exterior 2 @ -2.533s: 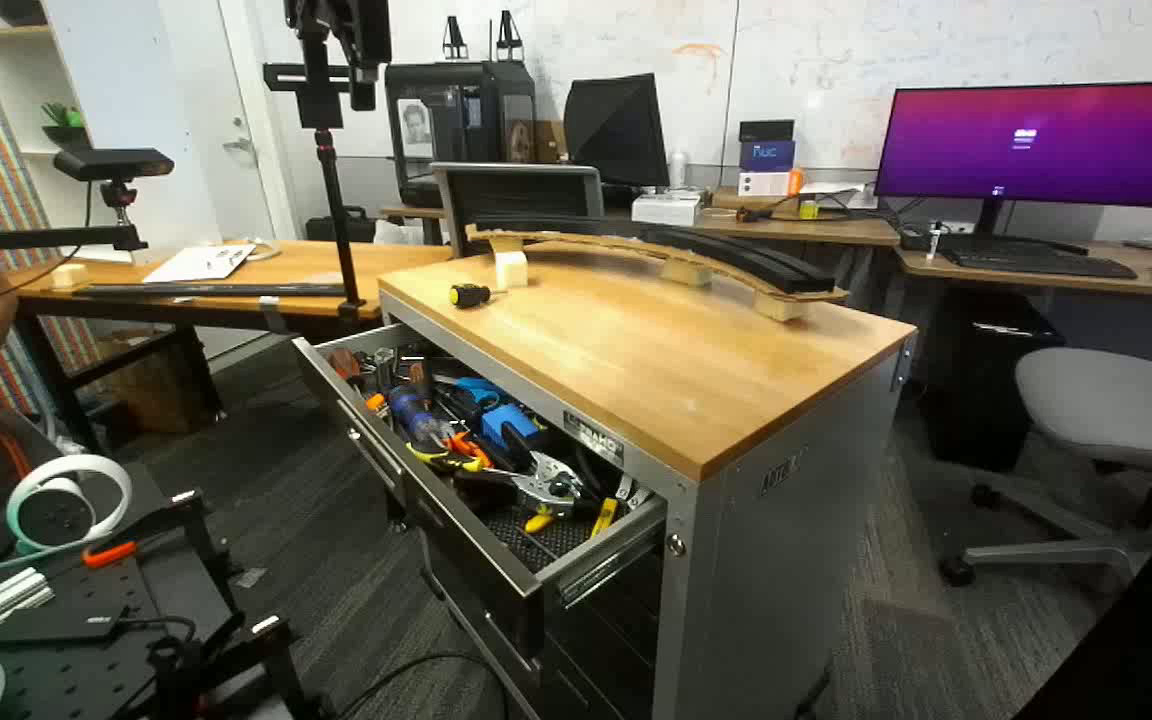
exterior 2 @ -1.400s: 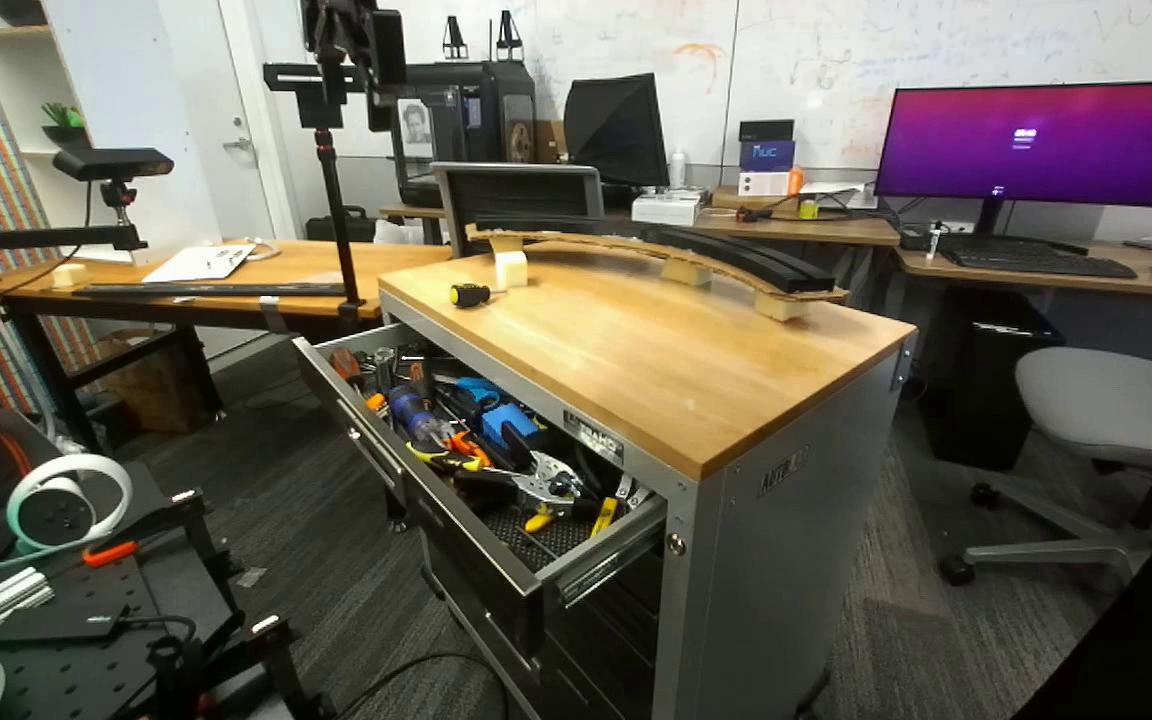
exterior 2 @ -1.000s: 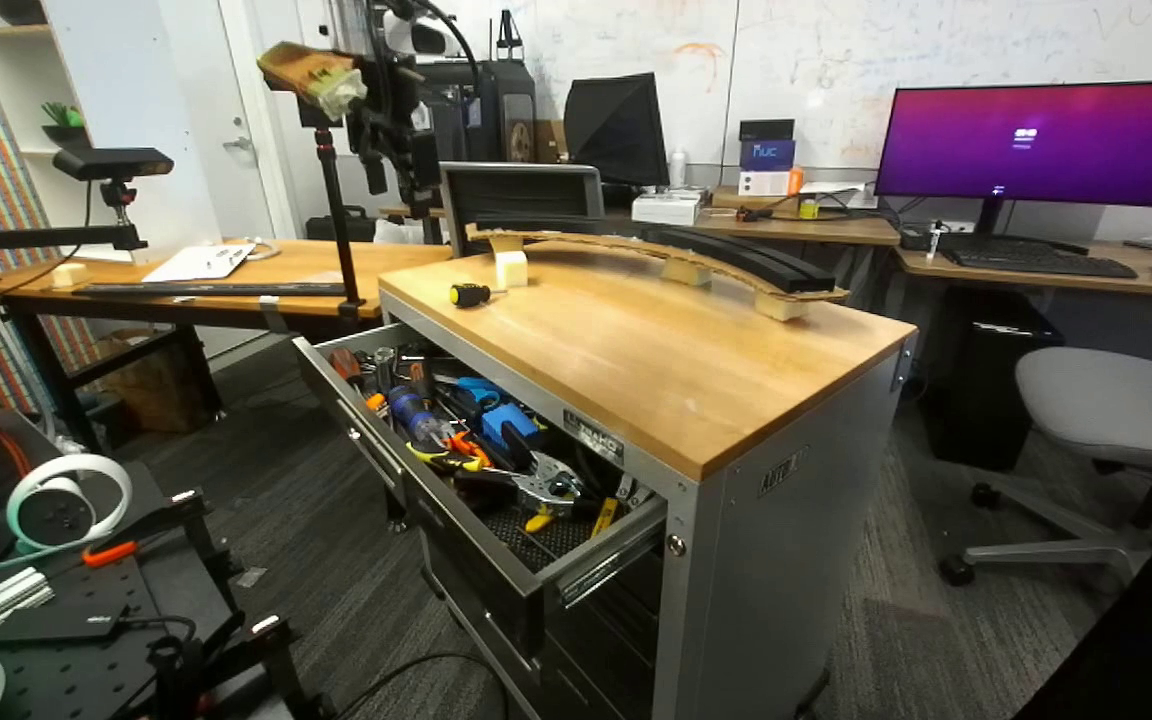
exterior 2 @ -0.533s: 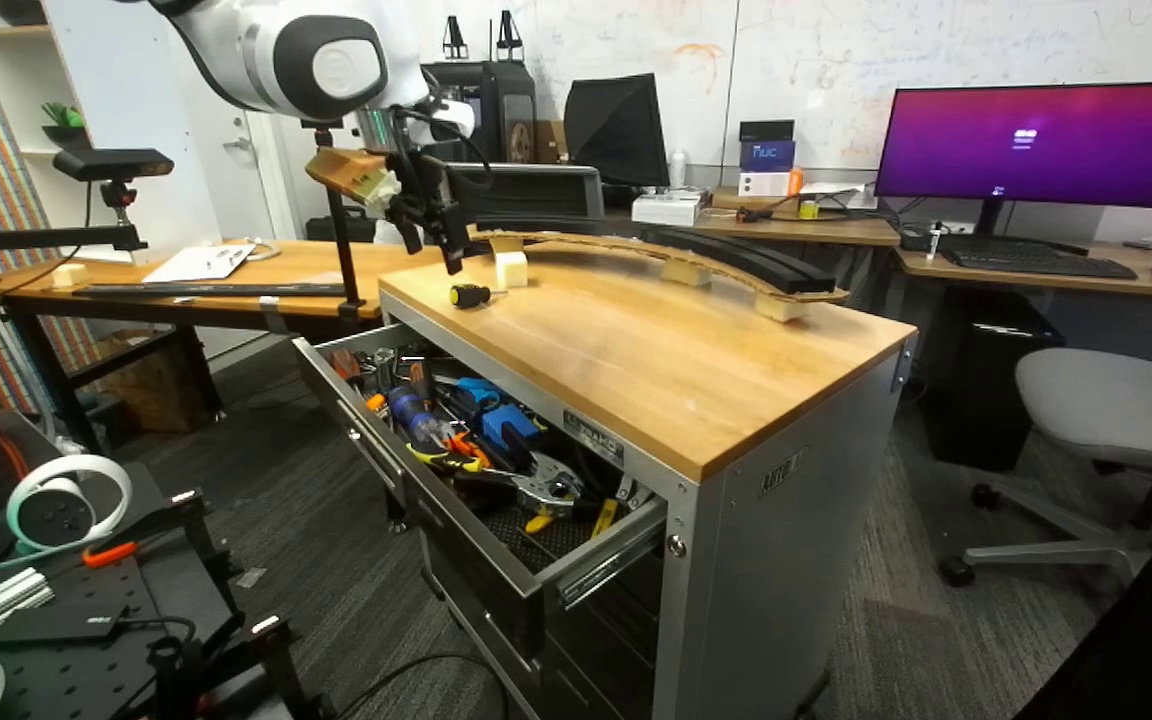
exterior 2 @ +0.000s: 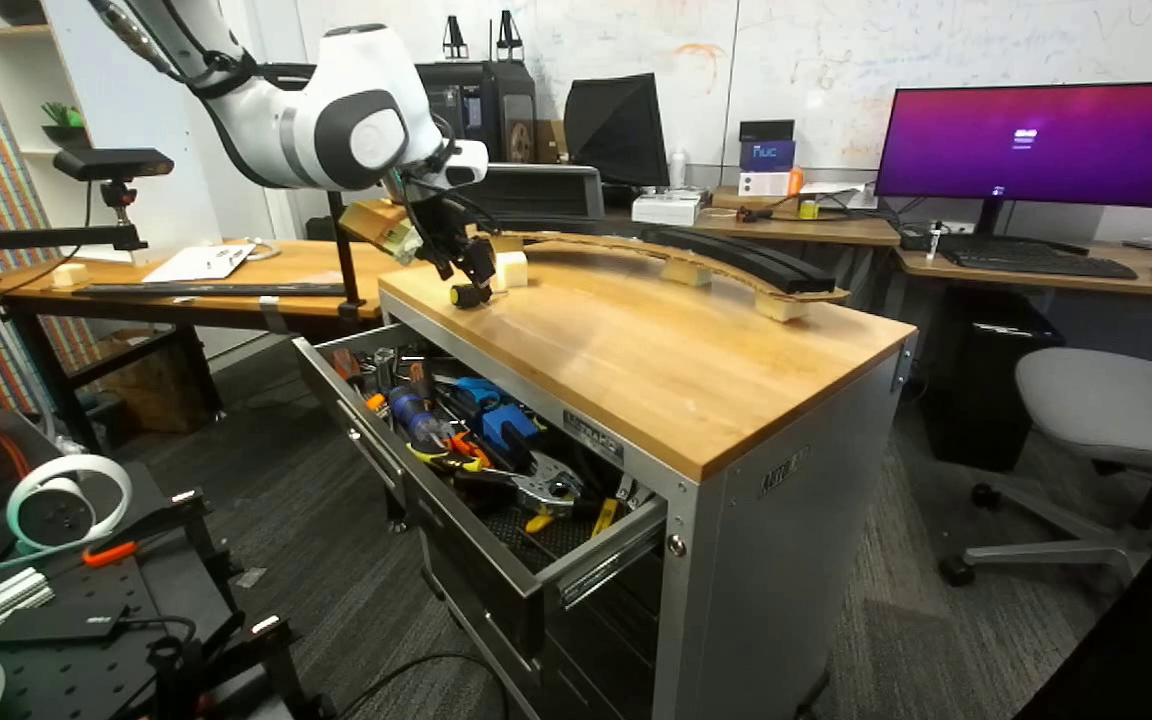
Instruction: Put the black and yellow mug inside the open drawer, close the drawer
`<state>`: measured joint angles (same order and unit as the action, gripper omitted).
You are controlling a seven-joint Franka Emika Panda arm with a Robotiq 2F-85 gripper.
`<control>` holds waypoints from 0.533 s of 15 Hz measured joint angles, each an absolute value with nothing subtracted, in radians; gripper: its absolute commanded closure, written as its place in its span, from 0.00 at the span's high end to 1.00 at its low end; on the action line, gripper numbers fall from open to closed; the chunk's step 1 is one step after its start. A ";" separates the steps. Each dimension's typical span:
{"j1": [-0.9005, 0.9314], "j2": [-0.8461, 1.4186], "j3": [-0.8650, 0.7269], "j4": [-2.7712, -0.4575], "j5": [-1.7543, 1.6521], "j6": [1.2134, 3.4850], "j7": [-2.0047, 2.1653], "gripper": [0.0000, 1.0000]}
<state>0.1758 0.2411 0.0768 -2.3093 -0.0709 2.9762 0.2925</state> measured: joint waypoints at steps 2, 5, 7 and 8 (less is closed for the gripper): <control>0.216 0.267 0.025 -2.309 -0.137 3.028 0.349 0.56; 0.277 0.285 -0.051 -2.308 -0.195 3.055 0.404 0.33; 0.292 0.283 -0.062 -2.308 -0.196 3.050 0.411 0.18; 0.289 0.279 -0.049 -2.308 -0.190 3.037 0.409 0.12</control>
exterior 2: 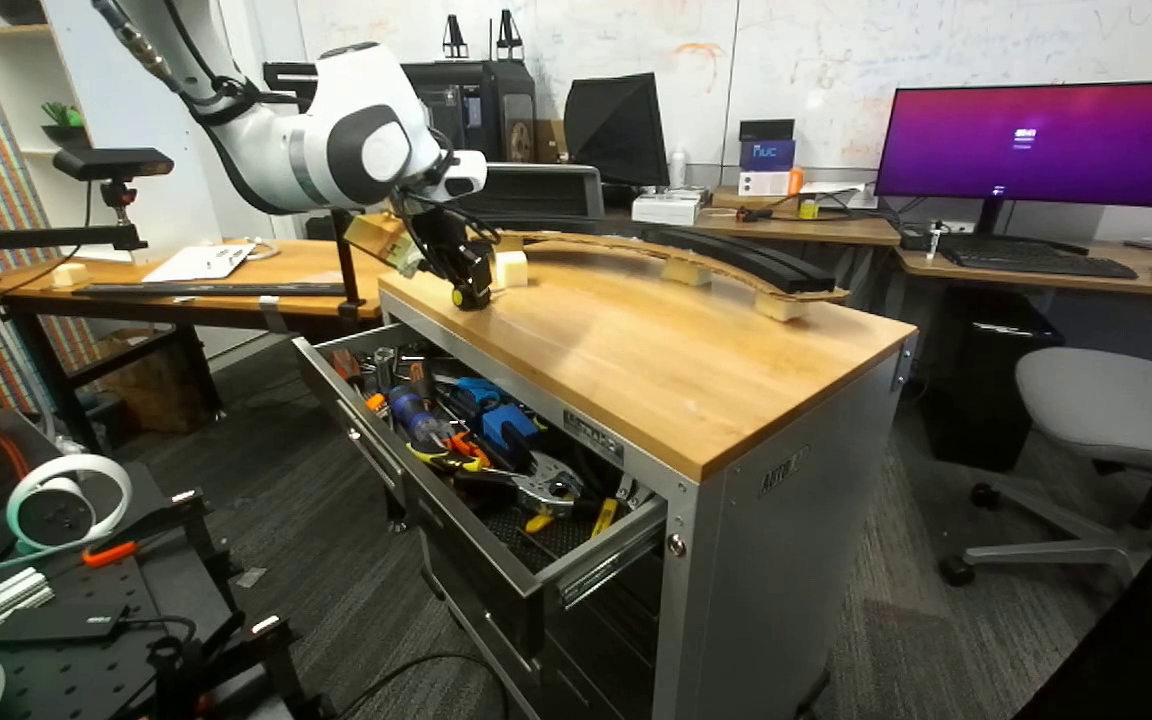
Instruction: Put the black and yellow mug inside the open drawer, close the drawer
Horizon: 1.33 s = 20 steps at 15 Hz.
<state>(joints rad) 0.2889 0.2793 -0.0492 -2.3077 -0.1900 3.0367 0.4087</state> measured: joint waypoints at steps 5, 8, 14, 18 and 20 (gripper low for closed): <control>0.166 0.163 0.199 -2.352 0.080 2.768 0.111 0.10; 0.160 0.072 0.247 -2.376 0.216 2.626 -0.029 0.10; 0.179 0.011 0.249 -2.405 0.364 2.578 -0.146 0.91; 0.180 -0.003 0.236 -2.429 0.381 2.545 -0.150 1.00; 0.173 -0.025 0.210 -2.465 0.337 2.515 -0.099 1.00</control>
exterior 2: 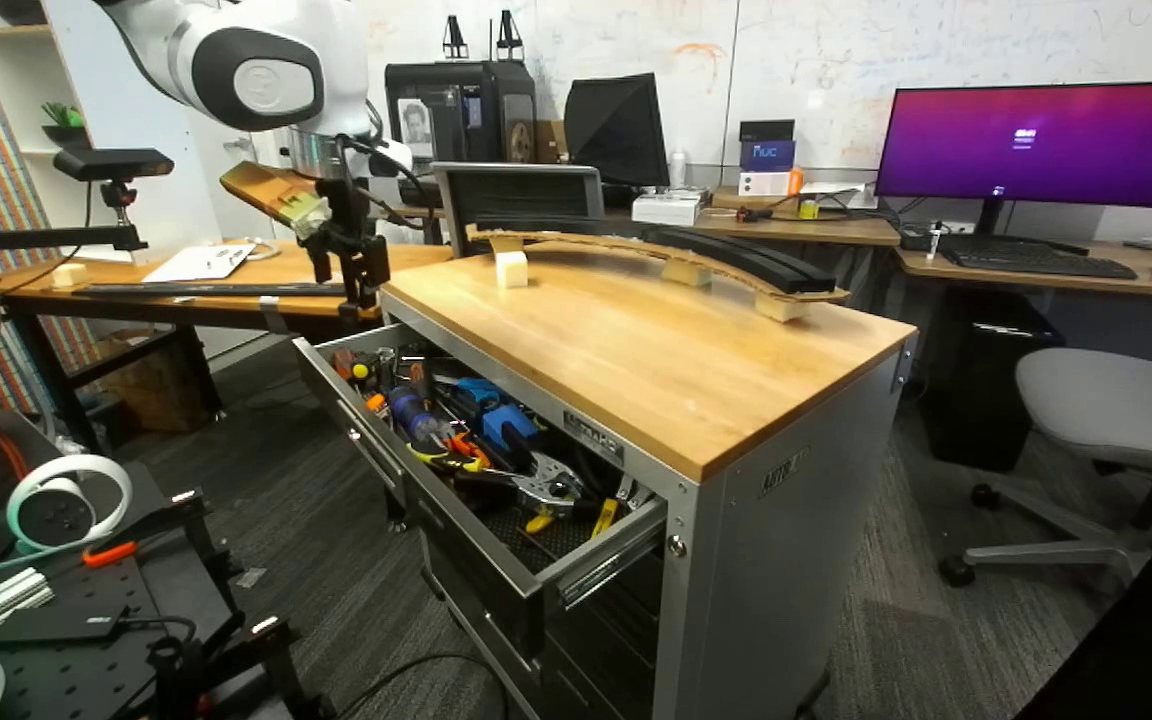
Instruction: Put the black and yellow mug inside the open drawer, close the drawer
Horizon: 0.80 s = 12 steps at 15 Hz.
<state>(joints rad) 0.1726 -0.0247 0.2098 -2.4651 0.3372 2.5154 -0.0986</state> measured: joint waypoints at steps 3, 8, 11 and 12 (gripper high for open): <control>0.139 -0.061 0.162 -2.566 0.171 2.490 0.055 0.87; 0.086 -0.055 0.122 -2.712 -0.035 2.473 0.245 0.42; 0.085 -0.035 0.123 -2.743 -0.059 2.493 0.277 0.19; 0.086 -0.027 0.124 -2.745 -0.063 2.529 0.278 0.11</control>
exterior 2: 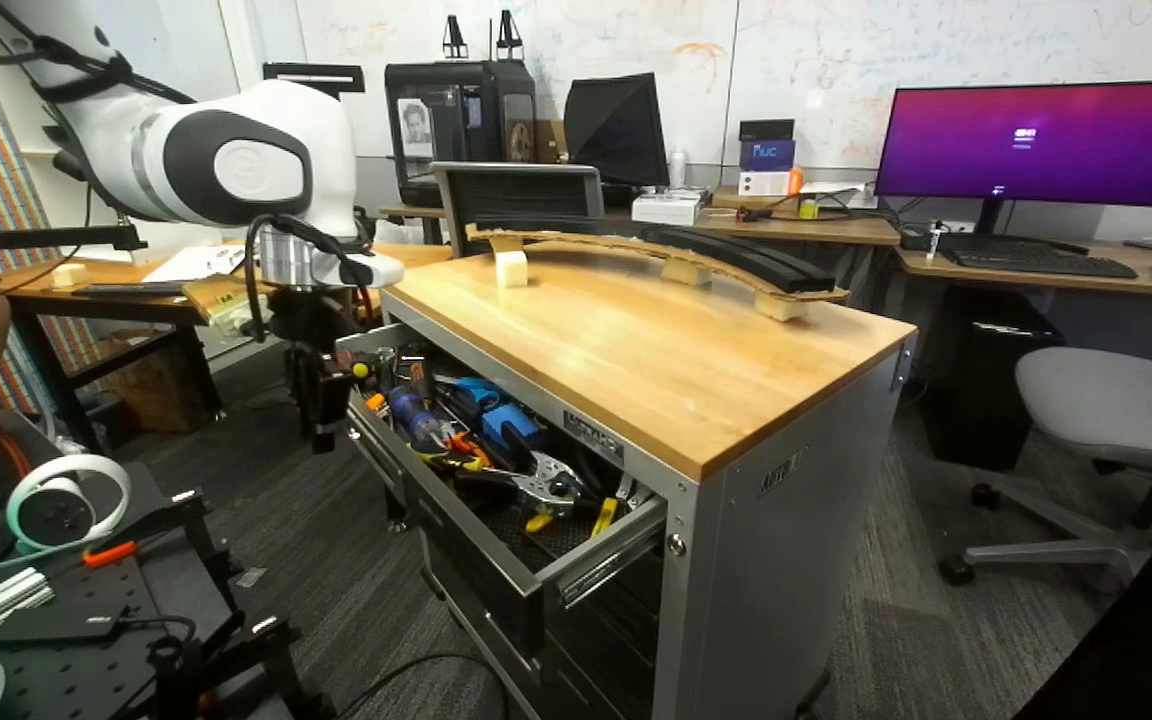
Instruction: Put the black and yellow mug inside the open drawer, close the drawer
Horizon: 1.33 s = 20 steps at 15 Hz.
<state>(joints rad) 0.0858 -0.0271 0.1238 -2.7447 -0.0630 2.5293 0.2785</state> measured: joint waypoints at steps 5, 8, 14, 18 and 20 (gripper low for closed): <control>0.095 0.043 0.126 -2.744 -0.159 2.777 0.335 0.02; 0.100 0.059 0.113 -2.741 -0.303 2.828 0.433 0.06; 0.210 0.078 0.010 -2.680 -0.812 2.860 0.724 0.05; 0.270 0.142 -0.008 -2.575 -1.143 2.876 0.987 0.06; 0.278 0.198 -0.004 -2.536 -1.196 2.874 1.051 0.06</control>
<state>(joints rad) 0.2781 0.1984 -0.0044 -2.5358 -1.1961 2.8737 1.0508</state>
